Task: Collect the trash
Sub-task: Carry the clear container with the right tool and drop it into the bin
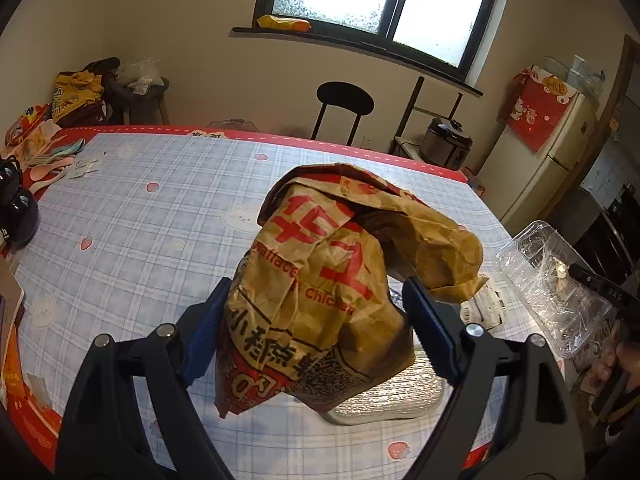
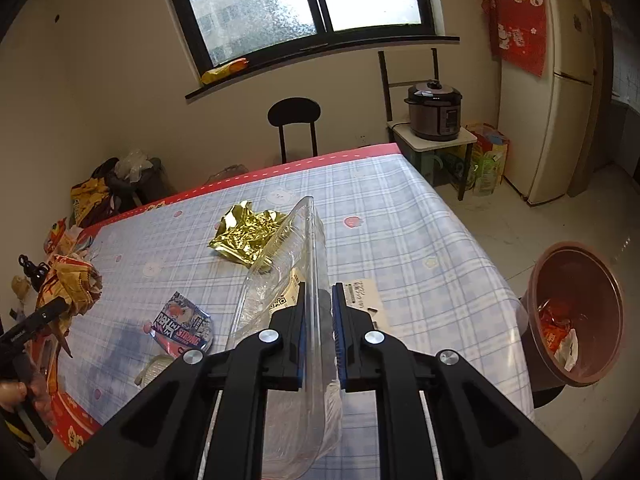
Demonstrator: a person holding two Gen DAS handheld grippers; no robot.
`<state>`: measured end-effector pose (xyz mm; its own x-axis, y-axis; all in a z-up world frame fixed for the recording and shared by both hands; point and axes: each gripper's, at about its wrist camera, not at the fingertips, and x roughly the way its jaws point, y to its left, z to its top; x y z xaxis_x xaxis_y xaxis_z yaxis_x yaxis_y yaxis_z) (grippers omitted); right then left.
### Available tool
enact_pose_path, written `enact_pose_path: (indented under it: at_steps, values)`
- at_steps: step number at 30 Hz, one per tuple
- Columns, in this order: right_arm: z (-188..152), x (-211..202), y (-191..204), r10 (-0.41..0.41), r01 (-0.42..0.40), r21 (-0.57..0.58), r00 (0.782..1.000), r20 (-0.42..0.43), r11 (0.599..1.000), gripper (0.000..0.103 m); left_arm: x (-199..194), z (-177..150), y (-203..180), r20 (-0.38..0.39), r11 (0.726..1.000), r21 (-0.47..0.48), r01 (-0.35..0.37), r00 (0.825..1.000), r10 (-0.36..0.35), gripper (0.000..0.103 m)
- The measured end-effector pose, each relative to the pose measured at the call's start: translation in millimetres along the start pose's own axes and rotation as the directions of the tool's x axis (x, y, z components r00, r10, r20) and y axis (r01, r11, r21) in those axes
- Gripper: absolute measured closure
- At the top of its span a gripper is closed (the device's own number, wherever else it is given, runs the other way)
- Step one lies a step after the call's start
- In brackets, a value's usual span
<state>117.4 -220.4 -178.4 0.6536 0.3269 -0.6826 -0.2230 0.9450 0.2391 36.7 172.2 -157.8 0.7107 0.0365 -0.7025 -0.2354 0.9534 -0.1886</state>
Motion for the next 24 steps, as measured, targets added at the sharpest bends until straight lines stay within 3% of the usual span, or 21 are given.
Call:
enact_pose_path:
  at_steps: [8, 15, 24]
  values:
    - [-12.9, -28.3, -79.5, -0.044, 0.042, 0.09, 0.999, 0.024, 0.995, 0.091, -8.1, -3.2, -76.0, 0.006, 0.998, 0.05, 0.04, 0.999, -0.04, 0.019]
    - [-22.1, -48.4, -159.7, -0.129, 0.121, 0.168, 0.991, 0.033, 0.978, 0.091, 2.7, -12.4, -149.4, -0.023, 0.991, 0.096, 0.097, 0.995, -0.095, 0.019]
    - [-13.6, -62.0, -273.5, -0.299, 0.287, 0.225, 0.954, 0.018, 0.931, 0.091, 14.2, -29.0, -208.2, -0.046, 0.984, 0.121, 0.132, 0.991, -0.127, 0.019]
